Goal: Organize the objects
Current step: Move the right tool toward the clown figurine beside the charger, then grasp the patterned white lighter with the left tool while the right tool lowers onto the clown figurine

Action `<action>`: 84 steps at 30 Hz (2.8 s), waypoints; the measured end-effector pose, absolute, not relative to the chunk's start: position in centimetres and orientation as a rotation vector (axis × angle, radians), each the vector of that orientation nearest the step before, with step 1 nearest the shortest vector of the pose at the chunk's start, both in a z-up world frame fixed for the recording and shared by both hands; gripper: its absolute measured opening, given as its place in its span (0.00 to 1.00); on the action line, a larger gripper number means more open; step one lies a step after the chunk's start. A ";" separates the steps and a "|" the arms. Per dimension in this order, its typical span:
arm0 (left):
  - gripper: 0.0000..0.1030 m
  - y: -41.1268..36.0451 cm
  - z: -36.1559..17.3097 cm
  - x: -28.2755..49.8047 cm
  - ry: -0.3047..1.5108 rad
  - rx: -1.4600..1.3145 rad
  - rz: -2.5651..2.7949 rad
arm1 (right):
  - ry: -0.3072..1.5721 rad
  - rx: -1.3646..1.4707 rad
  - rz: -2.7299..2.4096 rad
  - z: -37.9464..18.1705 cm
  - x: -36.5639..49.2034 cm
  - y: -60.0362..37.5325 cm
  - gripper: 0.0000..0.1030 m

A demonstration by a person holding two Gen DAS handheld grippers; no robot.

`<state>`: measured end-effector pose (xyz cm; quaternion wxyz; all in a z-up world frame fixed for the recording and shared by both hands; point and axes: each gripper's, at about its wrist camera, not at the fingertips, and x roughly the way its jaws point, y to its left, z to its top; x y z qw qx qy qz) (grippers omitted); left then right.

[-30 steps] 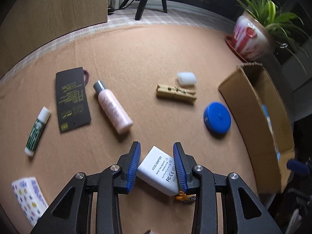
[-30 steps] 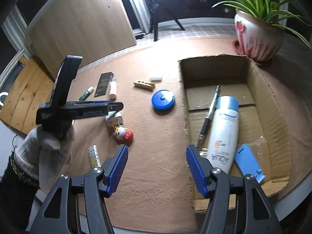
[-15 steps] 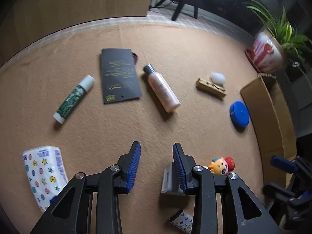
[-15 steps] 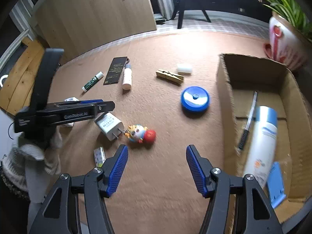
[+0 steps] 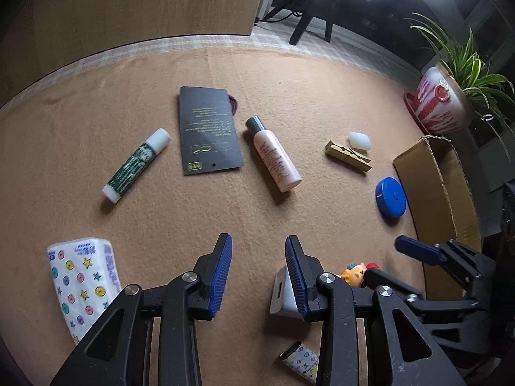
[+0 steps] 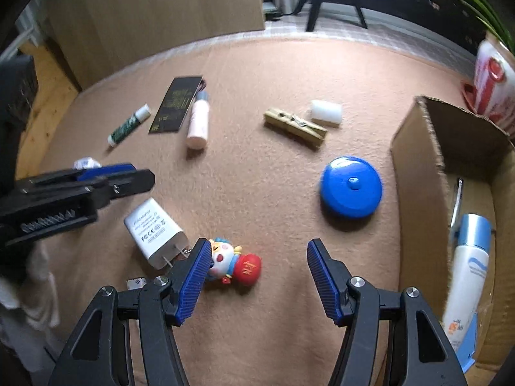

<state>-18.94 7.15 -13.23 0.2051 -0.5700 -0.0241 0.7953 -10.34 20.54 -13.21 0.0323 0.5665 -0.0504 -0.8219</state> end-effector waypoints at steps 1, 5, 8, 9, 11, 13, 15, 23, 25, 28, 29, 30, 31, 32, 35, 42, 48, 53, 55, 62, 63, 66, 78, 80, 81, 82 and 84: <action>0.36 6.9 -13.1 -18.8 -0.074 -1.587 2.220 | -0.131 1.742 -2.508 -13.3 -10.3 20.0 0.56; 0.36 5.9 -12.5 -18.1 -0.109 -1.576 2.228 | -0.016 1.724 -2.457 -13.7 -9.5 17.8 0.56; 0.36 5.6 -12.3 -17.4 -0.117 -1.570 2.223 | -0.007 1.718 -2.451 -13.9 -9.2 17.9 0.56; 0.36 5.6 -12.2 -17.1 -0.113 -1.568 2.220 | -0.009 1.731 -2.447 -14.1 -9.2 18.1 0.56; 0.36 5.7 -12.1 -16.6 -0.110 -1.566 2.215 | -0.007 1.757 -2.458 -14.6 -9.1 18.7 0.56; 0.36 6.1 -12.1 -16.2 -0.110 -1.563 2.201 | -0.011 1.762 -2.481 -14.6 -8.8 19.5 0.56; 0.36 6.8 -12.1 -15.8 -0.088 -1.562 2.191 | -0.046 1.772 -2.493 -14.6 -8.6 20.4 0.56; 0.50 9.9 -12.8 -14.9 0.065 -1.536 2.182 | -0.161 1.774 -2.542 -13.8 -8.0 22.9 0.56; 0.51 10.1 -12.8 -15.1 0.087 -1.527 2.213 | -0.195 1.761 -2.529 -13.4 -7.5 22.8 0.56; 0.51 9.8 -12.8 -15.8 0.113 -1.523 2.261 | -0.197 1.740 -2.522 -13.2 -7.7 22.1 0.56; 0.51 9.5 -12.7 -16.0 0.107 -1.531 2.263 | -0.171 1.737 -2.530 -13.2 -7.8 21.8 0.56; 0.51 9.1 -12.7 -16.1 0.098 -1.540 2.265 | -0.144 1.732 -2.539 -13.2 -8.1 21.4 0.56; 0.50 8.9 -12.6 -16.2 0.097 -1.542 2.264 | -0.124 1.723 -2.542 -13.2 -8.3 21.2 0.56; 0.50 8.7 -12.4 -16.0 0.094 -1.538 2.258 | -0.106 1.717 -2.544 -13.2 -8.7 21.0 0.56; 0.50 8.5 -11.6 -14.7 0.108 -1.508 2.235 | -0.140 1.716 -2.546 -13.1 -9.6 21.4 0.56; 0.50 10.7 -12.0 -11.9 0.237 -1.478 2.205 | -0.211 1.724 -2.497 -13.5 -11.4 21.7 0.56; 0.53 10.3 -13.6 -13.0 0.246 -1.535 2.255 | -0.250 1.758 -2.430 -14.2 -11.5 21.9 0.56; 0.52 8.6 -14.1 -14.2 0.196 -1.571 2.304 | -0.265 1.771 -2.375 -14.2 -10.5 22.1 0.56; 0.52 8.1 -14.2 -14.6 0.200 -1.573 2.330 | -0.250 1.781 -2.362 -14.1 -10.1 22.0 0.56; 0.52 5.7 -13.7 -14.9 0.158 -1.595 2.378 | -0.093 1.810 -2.402 -13.6 -9.2 21.6 0.56; 0.52 5.3 -13.4 -14.5 0.141 -1.594 2.381 | -0.124 1.798 -2.400 -13.4 -9.1 21.8 0.56; 0.52 4.6 -12.8 -13.2 0.077 -1.600 2.368 | -0.224 1.768 -2.397 -13.0 -9.0 22.5 0.56; 0.52 8.4 -12.6 -6.3 0.070 -1.601 2.274 | -0.415 1.872 -2.405 -14.2 -11.3 22.3 0.59; 0.52 9.0 -12.9 -5.7 0.090 -1.606 2.278 | -0.325 1.872 -2.421 -14.1 -11.3 21.5 0.59; 0.52 9.4 -13.1 -5.4 0.101 -1.608 2.277 | -0.271 1.871 -2.423 -14.1 -11.2 21.2 0.58; 0.52 9.8 -13.2 -5.2 0.116 -1.608 2.283 | -0.206 1.866 -2.423 -14.1 -10.9 20.8 0.57; 0.53 10.2 -13.5 -4.8 0.150 -1.606 2.297 | -0.151 1.857 -2.413 -14.1 -10.4 20.6 0.54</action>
